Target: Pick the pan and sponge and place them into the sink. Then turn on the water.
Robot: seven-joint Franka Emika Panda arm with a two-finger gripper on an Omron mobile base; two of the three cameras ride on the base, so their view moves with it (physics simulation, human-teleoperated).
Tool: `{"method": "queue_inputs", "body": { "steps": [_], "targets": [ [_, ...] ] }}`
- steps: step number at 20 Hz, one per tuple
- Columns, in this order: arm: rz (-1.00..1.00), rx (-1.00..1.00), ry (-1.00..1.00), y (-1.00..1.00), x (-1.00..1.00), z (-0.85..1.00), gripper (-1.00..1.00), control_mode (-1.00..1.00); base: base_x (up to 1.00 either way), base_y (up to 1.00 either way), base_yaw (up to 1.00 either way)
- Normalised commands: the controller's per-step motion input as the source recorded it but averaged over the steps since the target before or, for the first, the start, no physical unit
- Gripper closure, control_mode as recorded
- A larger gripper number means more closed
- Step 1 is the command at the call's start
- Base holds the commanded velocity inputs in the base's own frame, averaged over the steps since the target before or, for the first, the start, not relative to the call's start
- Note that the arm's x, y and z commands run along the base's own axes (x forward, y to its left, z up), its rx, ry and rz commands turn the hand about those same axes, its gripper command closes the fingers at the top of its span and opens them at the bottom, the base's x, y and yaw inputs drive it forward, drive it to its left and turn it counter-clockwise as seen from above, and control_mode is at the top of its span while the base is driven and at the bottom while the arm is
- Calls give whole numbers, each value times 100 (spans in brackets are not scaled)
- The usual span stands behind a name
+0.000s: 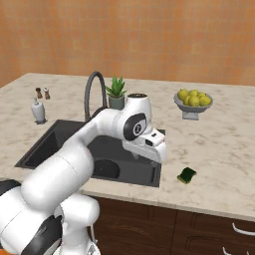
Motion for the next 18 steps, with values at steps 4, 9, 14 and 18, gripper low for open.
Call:
{"method": "queue_inputs", "body": {
  "steps": [4,9,14,18],
  "targets": [
    [0,3,0,-93,9,-42,-100,-100,0,0,0],
    [1,0,0,-72,13,-43,-100,-100,0,0,0],
    [2,0,0,-35,22,-45,-100,-100,0,0,0],
    [4,0,-1,-13,23,-38,-100,-100,0,0,0]
  ]
}}
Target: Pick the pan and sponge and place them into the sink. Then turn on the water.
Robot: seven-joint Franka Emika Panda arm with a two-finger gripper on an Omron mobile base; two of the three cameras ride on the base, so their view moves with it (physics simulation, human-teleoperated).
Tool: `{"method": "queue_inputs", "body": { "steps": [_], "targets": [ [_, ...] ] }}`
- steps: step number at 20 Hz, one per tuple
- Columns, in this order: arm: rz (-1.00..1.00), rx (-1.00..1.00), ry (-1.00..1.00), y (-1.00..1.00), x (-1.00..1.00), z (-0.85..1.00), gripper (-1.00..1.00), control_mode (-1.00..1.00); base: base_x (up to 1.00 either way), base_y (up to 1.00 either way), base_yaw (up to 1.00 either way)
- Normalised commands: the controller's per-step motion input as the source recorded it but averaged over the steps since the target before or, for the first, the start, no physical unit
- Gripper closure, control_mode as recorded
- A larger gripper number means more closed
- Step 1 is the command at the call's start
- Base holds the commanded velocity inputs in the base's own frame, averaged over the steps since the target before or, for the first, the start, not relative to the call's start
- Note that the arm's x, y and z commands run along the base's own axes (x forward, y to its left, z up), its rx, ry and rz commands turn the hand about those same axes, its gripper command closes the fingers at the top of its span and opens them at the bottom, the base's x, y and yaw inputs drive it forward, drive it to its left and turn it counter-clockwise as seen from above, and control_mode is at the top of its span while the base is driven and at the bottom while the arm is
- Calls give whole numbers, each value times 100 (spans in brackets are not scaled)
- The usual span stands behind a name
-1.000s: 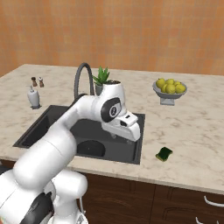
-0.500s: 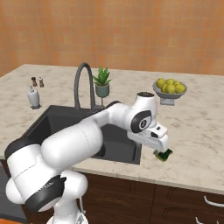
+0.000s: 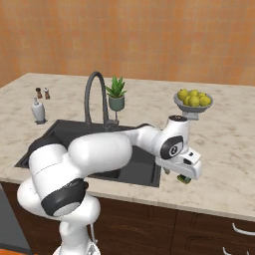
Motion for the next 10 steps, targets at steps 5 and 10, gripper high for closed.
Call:
{"method": "queue_inputs", "body": {
  "steps": [5,10],
  "targets": [
    [3,1,-4,-1,25,-25,-100,-100,0,0,0],
    [1,1,-2,0,31,-31,-100,-100,0,0,0]
  ]
}}
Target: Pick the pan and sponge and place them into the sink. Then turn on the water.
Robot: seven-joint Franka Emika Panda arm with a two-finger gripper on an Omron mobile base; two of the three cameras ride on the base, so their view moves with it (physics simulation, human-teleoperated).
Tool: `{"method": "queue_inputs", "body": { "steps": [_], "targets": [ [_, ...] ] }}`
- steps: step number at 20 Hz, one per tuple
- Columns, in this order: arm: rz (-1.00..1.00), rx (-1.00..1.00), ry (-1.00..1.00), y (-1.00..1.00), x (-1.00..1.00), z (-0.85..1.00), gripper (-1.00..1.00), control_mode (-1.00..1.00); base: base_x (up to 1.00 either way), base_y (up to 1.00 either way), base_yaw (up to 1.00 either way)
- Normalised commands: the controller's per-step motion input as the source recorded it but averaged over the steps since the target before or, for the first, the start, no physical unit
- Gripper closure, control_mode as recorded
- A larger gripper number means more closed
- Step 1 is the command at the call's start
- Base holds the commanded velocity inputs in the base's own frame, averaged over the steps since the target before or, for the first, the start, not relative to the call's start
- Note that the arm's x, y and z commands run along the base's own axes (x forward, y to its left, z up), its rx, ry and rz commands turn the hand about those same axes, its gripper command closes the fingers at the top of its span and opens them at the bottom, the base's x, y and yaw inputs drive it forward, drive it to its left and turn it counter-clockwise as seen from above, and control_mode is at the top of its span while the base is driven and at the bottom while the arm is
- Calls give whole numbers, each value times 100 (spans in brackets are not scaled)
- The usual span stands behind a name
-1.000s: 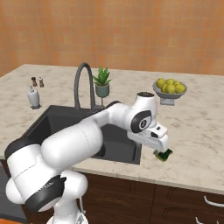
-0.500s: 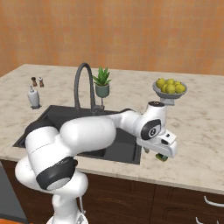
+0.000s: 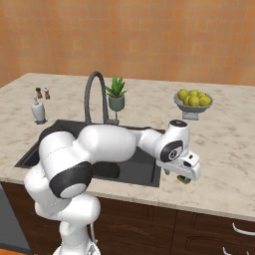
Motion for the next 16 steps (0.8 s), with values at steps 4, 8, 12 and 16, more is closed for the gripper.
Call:
{"method": "queue_inputs", "body": {
  "steps": [4,8,12,16],
  "targets": [
    [0,0,-2,0,32,-28,-100,-100,0,0,0],
    [0,3,-2,-12,27,-23,-100,-100,0,0,0],
    [0,5,-3,-14,19,-7,-100,-100,0,0,0],
    [0,4,-5,-20,24,-2,-100,-100,0,0,0]
  ]
}}
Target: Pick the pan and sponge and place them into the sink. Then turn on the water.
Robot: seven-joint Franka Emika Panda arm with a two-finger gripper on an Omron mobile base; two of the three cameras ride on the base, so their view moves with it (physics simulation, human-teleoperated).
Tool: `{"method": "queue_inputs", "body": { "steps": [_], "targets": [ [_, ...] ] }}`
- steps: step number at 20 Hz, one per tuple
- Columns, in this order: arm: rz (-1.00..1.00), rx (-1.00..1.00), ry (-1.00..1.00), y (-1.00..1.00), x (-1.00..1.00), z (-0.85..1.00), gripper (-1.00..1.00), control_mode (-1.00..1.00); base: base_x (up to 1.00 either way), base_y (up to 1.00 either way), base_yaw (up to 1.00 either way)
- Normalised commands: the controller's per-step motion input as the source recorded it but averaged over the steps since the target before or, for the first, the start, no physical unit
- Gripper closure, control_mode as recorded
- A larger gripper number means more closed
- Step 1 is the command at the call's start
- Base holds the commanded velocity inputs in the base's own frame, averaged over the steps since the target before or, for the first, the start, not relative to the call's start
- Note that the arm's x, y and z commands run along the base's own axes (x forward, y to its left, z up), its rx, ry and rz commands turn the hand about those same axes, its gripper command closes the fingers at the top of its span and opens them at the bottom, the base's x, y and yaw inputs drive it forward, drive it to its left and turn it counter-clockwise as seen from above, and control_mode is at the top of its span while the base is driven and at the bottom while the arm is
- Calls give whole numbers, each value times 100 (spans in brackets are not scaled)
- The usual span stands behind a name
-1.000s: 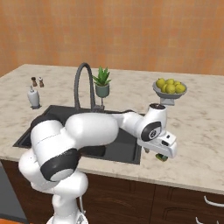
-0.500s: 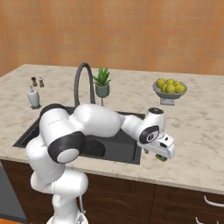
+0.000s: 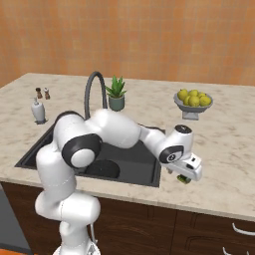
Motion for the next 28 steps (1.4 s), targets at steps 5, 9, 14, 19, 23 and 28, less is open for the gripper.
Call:
{"method": "queue_inputs", "body": {
  "steps": [5,9,14,19,23,28],
  "targets": [
    [0,1,-2,-15,21,-18,-100,-100,0,0,0],
    [0,0,0,-16,13,-29,-100,-100,0,0,0],
    [0,1,0,-5,16,-16,-100,-100,0,0,0],
    [0,1,0,0,21,-13,-100,-100,0,0,0],
    [0,0,0,0,16,-22,-100,-100,0,0,0],
    [0,0,-1,0,6,-14,100,-100,0,0,0]
  ]
}}
